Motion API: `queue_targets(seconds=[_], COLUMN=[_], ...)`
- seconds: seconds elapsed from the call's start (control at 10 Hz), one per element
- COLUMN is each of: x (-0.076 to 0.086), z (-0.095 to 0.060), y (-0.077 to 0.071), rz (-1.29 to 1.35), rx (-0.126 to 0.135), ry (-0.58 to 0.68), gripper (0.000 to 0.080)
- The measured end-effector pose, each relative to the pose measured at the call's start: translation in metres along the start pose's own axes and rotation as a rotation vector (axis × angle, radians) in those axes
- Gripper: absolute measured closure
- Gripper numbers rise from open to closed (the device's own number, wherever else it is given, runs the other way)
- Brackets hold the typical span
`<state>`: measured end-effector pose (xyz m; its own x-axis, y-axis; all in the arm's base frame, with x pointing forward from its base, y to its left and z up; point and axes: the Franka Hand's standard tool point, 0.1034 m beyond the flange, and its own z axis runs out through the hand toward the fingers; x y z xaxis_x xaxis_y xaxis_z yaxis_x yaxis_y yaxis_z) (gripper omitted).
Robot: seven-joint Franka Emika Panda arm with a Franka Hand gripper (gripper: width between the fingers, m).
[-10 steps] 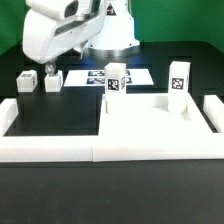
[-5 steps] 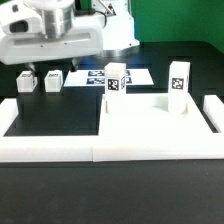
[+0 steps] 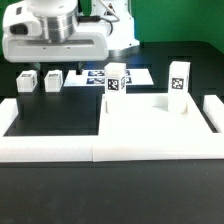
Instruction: Assemble square table
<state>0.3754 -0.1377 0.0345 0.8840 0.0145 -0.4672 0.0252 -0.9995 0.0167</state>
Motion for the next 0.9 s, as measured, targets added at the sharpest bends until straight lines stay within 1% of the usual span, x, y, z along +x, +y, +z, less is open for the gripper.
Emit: queue_targets(seconds=[0.1,0.2,0.3,0.4,0.5,0.9], x=[-0.013,-0.014,-0.017,-0.014,-0.008,-0.008], z=[0.0,-0.001,0.0,0.001,0.002,0.003], y=[0.007,0.006,0.001,0.0,0.0,-0.004], rz=[0.017,0.013,0.014,0.003,-0.011,-0.043], rx=[0.015,0.02,0.043,0.044,0.04,0.038], ry=[-0.106,-0.175,-0.271,-0.336,-0.323,-0.326], gripper=[0.015,0.015,0.015,0.015,0.015,0.015])
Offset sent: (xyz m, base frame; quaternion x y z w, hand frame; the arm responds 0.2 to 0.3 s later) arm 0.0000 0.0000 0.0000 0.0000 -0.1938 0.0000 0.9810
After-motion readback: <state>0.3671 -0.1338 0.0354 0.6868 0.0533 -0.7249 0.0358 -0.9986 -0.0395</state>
